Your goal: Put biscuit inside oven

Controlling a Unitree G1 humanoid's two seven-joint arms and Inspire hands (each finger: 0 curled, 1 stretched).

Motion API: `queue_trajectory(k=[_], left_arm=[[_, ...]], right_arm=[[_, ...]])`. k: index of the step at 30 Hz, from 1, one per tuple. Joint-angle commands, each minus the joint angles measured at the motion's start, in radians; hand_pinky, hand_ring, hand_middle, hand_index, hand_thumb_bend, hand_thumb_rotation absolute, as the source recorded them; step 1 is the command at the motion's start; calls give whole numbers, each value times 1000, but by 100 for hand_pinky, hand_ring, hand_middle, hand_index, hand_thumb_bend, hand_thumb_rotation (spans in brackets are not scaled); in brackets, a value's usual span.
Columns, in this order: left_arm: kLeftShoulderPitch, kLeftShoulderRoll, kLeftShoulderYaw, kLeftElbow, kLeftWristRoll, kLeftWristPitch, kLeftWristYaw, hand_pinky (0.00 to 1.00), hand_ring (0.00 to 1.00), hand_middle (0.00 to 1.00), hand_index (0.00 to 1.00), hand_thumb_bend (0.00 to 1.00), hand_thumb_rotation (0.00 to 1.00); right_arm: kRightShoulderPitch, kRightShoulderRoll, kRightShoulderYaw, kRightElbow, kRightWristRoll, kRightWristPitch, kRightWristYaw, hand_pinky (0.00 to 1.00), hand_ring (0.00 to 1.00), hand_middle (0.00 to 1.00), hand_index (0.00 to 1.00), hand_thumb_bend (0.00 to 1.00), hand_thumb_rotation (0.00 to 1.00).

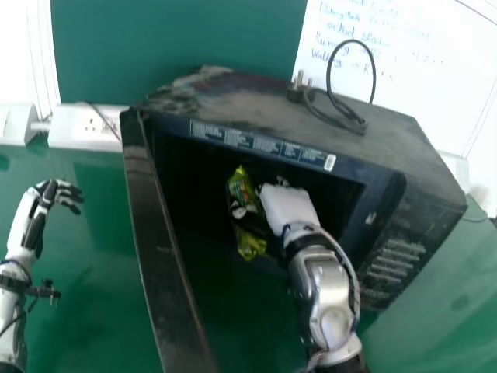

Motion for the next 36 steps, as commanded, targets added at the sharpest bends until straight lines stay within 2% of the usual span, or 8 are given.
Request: queue_trajectory(k=[1,13,18,22,29,31,35,36], left_arm=[[8,-2,0,-6,-16,2,-1,32,36,46,49,52,8],[10,1,-3,-8,-23,0,-6,31,36,46,49,52,7],[10,2,-3,-3,-24,-4,-9,31,36,46,49,52,7],[11,0,-4,-6,-22,-4,-5,31,36,46,49,52,8],[15,1,-4,-11,-21,3,-5,31,36,47,49,52,8],[14,2,-3,-10,-24,3,-8,32,36,47,49,52,8],[11,4,-3,-2,-17,-2,-4,32,36,47,49,52,8],[10,4,-2,-1,-17,-3,-3,32,36,47,49,52,8]], right_arm=[[-49,-22,16,49,18,-6,-56,9,16,47,48,53,0],[-199,-52,82,326,111,-20,-252,10,17,47,49,53,0],[-262,-55,121,453,129,-31,-349,20,29,43,52,52,0],[-306,-53,148,559,153,-52,-416,23,33,42,52,52,0],[-364,-54,178,713,205,-84,-516,21,31,41,52,52,0],[-369,-53,177,733,226,-94,-544,19,28,46,49,53,0],[-366,-54,175,716,269,-81,-517,16,23,47,49,53,1],[-362,-55,177,704,275,-73,-507,15,23,47,58,55,0]])
